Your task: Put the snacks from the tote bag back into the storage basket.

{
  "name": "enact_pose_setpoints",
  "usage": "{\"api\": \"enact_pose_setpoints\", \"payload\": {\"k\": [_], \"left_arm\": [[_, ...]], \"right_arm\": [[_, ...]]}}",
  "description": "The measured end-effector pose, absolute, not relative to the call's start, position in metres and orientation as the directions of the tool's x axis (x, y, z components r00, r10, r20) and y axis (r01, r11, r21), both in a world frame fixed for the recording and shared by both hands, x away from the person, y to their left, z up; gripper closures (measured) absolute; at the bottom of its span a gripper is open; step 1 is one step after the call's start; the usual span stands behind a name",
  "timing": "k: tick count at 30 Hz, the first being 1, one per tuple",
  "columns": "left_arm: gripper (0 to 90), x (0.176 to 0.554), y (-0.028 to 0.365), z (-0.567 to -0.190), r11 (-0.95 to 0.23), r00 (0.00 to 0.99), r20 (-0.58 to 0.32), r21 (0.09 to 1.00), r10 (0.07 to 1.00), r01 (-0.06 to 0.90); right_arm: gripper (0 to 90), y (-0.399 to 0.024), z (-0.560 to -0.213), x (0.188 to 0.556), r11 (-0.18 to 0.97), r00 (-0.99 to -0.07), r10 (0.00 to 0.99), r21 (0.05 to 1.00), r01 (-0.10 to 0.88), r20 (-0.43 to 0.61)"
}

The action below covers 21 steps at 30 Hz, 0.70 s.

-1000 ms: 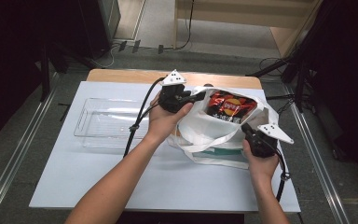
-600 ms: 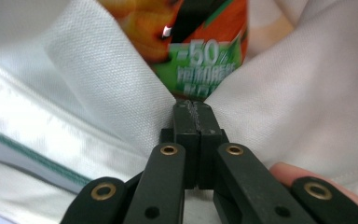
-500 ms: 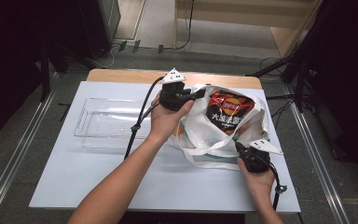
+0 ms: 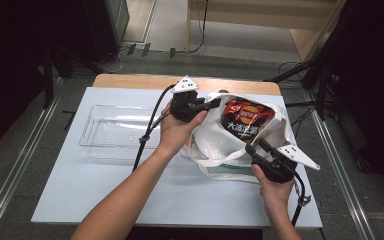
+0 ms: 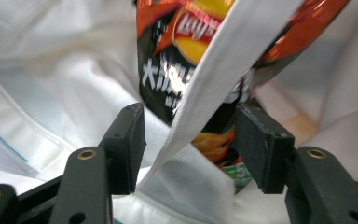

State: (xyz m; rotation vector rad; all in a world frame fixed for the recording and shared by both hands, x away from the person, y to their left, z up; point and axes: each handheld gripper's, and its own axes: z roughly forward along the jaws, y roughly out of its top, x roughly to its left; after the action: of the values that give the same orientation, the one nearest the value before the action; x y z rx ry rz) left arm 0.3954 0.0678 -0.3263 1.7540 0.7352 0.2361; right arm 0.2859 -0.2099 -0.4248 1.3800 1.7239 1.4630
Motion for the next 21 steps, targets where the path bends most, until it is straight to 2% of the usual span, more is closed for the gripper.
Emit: {"api": "enact_pose_setpoints", "payload": {"k": [1, 2, 4, 5, 6, 9, 13, 17, 18, 21], "left_arm": [[85.9, 0.395, 0.068, -0.326, -0.142, 0.783, -0.210, 0.924, 0.586, 0.354], [85.9, 0.394, 0.067, -0.328, -0.144, 0.786, -0.209, 0.925, 0.583, 0.352], [85.7, 0.392, 0.068, -0.330, -0.153, 0.789, -0.197, 0.927, 0.582, 0.344], [85.6, 0.392, 0.068, -0.330, -0.153, 0.789, -0.197, 0.927, 0.582, 0.344], [85.6, 0.391, 0.068, -0.331, -0.156, 0.790, -0.197, 0.926, 0.580, 0.345], [79.9, 0.386, 0.067, -0.336, -0.163, 0.803, -0.203, 0.923, 0.561, 0.347], [62.1, 0.369, 0.059, -0.348, -0.231, 0.830, -0.144, 0.922, 0.539, 0.311], [40.3, 0.356, 0.055, -0.354, -0.267, 0.826, -0.081, 0.925, 0.558, 0.271], [32.1, 0.347, 0.051, -0.357, -0.301, 0.820, -0.032, 0.921, 0.572, 0.247], [22.4, 0.337, 0.044, -0.361, -0.349, 0.814, 0.026, 0.911, 0.581, 0.220]], "right_arm": [[50.7, -0.210, -0.425, 0.286, -0.084, -0.371, 0.899, 0.923, 0.377, 0.233], [68.5, -0.205, -0.428, 0.293, -0.056, -0.377, 0.898, 0.909, 0.413, 0.226], [85.2, -0.201, -0.428, 0.295, -0.038, -0.391, 0.895, 0.908, 0.416, 0.217], [85.2, -0.201, -0.428, 0.295, -0.038, -0.391, 0.895, 0.908, 0.416, 0.217], [88.9, -0.199, -0.427, 0.295, -0.022, -0.392, 0.899, 0.915, 0.402, 0.194], [89.5, -0.195, -0.419, 0.294, -0.010, -0.422, 0.890, 0.933, 0.361, 0.173], [89.5, -0.191, -0.399, 0.296, -0.051, -0.439, 0.879, 0.953, 0.300, 0.185], [89.5, -0.187, -0.389, 0.301, -0.077, -0.454, 0.867, 0.956, 0.283, 0.204], [89.4, -0.183, -0.382, 0.304, -0.086, -0.470, 0.857, 0.957, 0.277, 0.213], [89.3, -0.178, -0.375, 0.307, -0.096, -0.486, 0.845, 0.957, 0.273, 0.223]]}}
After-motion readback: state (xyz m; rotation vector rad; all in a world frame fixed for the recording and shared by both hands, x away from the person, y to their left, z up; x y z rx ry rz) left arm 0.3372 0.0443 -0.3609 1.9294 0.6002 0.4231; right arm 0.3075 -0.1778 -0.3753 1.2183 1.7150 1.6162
